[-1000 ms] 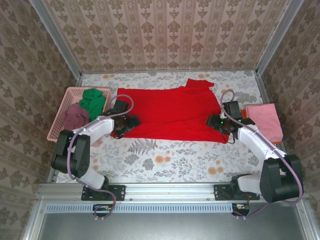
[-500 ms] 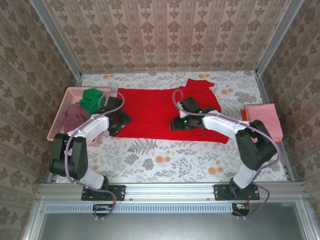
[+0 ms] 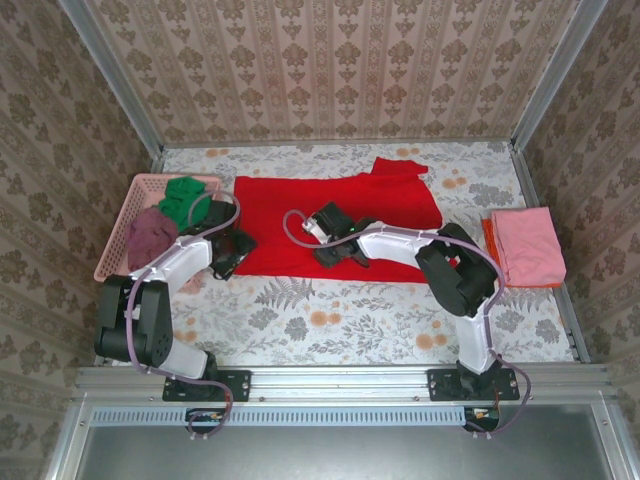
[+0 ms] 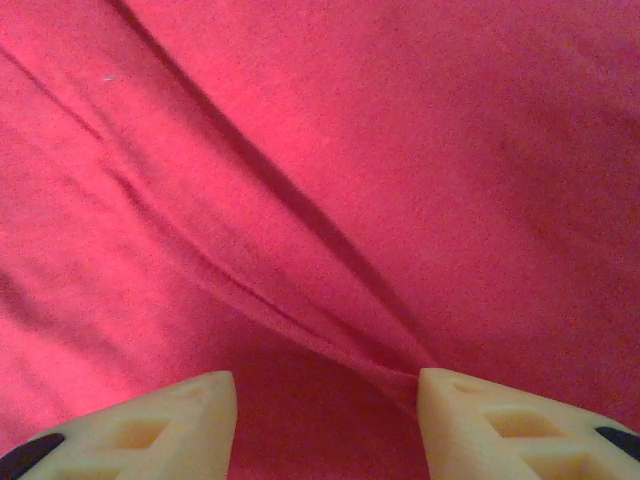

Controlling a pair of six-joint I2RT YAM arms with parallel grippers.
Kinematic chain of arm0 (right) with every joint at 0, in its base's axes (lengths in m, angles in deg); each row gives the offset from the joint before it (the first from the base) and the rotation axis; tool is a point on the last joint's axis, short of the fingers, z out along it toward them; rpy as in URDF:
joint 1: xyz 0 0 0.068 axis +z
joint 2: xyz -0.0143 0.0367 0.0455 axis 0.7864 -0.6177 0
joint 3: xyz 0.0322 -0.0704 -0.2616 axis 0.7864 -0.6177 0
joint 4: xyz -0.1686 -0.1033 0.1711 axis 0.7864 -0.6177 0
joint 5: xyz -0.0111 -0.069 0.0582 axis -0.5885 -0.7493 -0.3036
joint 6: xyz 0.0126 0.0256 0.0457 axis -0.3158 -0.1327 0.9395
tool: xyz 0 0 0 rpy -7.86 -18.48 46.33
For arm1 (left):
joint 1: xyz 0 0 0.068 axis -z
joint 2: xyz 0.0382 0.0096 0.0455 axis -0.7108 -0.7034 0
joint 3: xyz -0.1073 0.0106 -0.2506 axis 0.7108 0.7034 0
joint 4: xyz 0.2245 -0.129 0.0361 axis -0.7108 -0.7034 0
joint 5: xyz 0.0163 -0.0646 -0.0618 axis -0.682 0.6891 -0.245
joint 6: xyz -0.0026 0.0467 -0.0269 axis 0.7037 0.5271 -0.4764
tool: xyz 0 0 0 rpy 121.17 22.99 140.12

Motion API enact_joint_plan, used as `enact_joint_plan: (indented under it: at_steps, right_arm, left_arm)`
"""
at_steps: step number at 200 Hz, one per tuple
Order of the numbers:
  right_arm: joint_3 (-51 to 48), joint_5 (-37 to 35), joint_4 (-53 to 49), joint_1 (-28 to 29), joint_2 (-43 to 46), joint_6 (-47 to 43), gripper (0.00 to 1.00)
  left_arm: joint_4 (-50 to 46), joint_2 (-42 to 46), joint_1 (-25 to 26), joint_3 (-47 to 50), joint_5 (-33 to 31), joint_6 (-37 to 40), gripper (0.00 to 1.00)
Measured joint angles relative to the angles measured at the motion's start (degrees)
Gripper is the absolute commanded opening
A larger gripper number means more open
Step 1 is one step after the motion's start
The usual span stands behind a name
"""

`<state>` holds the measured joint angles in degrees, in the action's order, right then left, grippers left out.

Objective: Fold and stack the t-shirts

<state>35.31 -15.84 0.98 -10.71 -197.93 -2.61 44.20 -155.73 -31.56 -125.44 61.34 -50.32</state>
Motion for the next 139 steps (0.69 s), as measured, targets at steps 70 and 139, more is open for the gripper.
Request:
enact_joint_plan:
  at_steps: [70, 139]
  right_arm:
    - [10.0, -4.9, -0.3, -2.1, -5.7, -0.6, 0.46]
    - [13.1, -4.5, -2.3, -6.9, -6.5, 4.2, 0.45]
  left_arm:
    - [0.8, 0.0, 0.0, 0.0, 0.7, -0.2, 0.74]
    - [3.2, -6.1, 0.0, -3.6, 0.5, -1.9, 0.72]
